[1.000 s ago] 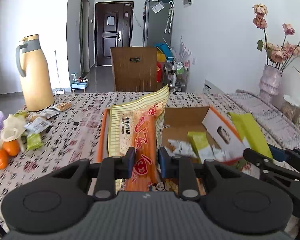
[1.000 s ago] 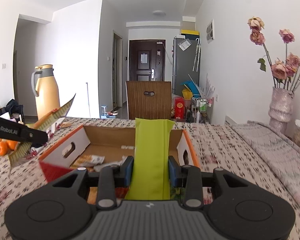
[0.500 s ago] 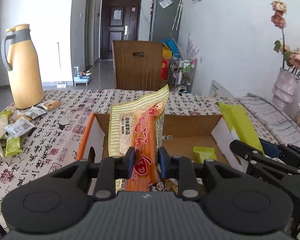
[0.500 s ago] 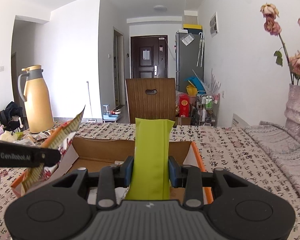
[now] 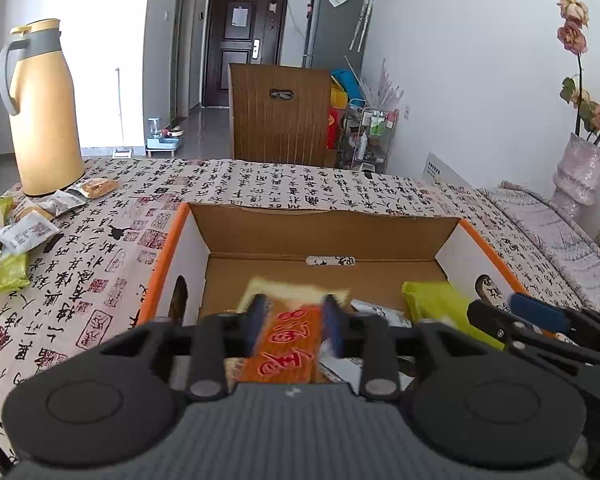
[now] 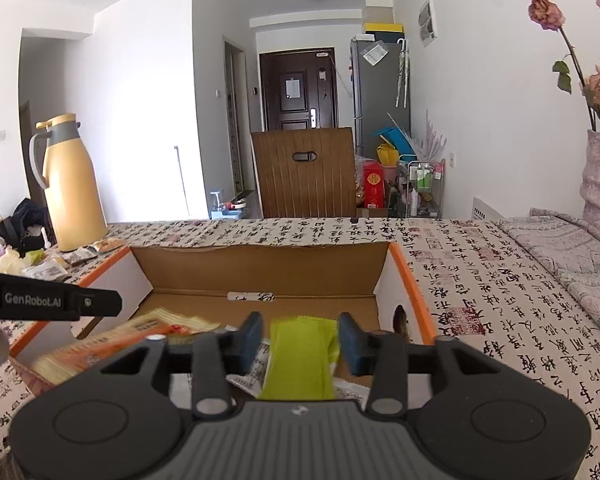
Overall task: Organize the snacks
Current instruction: 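Open both tools to drop the snacks into the box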
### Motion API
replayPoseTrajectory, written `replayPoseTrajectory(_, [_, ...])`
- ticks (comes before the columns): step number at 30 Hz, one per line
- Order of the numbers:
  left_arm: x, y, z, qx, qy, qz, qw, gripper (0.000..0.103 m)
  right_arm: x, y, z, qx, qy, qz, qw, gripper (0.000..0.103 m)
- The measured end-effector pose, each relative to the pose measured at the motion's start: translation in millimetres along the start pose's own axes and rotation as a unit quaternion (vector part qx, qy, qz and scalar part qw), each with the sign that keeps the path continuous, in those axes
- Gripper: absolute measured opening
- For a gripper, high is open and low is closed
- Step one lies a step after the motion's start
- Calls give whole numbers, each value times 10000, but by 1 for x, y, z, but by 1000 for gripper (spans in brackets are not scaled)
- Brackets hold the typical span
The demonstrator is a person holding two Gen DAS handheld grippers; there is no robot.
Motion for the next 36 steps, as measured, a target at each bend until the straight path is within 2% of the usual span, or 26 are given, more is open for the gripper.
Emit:
replayPoseTrajectory(1, [0, 0, -1, 45, -37, -6, 10000, 61, 2, 0, -2, 30, 6, 46, 10000, 70])
replayPoseTrajectory(2, [0, -1, -3, 99, -76, -14, 9999, 75, 4, 0, -3, 58, 27, 79, 9999, 77])
replayPoseTrajectory(3, [0, -1, -5, 172, -105, -16, 9998, 84, 6, 0, -5, 91, 55, 109, 9999, 88])
replayPoseTrajectory(4, [0, -2, -8, 245, -119, -16, 9996, 88, 8, 0, -6, 122, 71, 143, 9998, 94])
replayPoseTrajectory(5, [1, -2, -10, 289, -134, -17, 9995, 98, 10, -1, -7, 131, 68, 175, 9997, 96])
replayPoseTrajectory(6, [1, -3, -12, 341, -165, -26, 9993, 103, 12, -1, -7, 142, 67, 212, 9997, 102])
replayPoseTrajectory(25, [2, -4, -20, 480, -247, -50, 9985, 103, 14, -2, -13, 262, 108, 242, 9993, 103])
replayPoseTrajectory(36, [8, -9, -46, 710, -250, 92, 9971, 103, 10, -7, -35, 422, 149, 122, 9989, 103])
Point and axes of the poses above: each gripper's, at about its wrist camera, not at the fingertips, and z roughly the way its jaws point, x to its right, y to its underside, the point moved 2 cm from there along z, roughly the way its jaws point, and after that the axes turned 8 degrees about y, right-handed, at the moved point
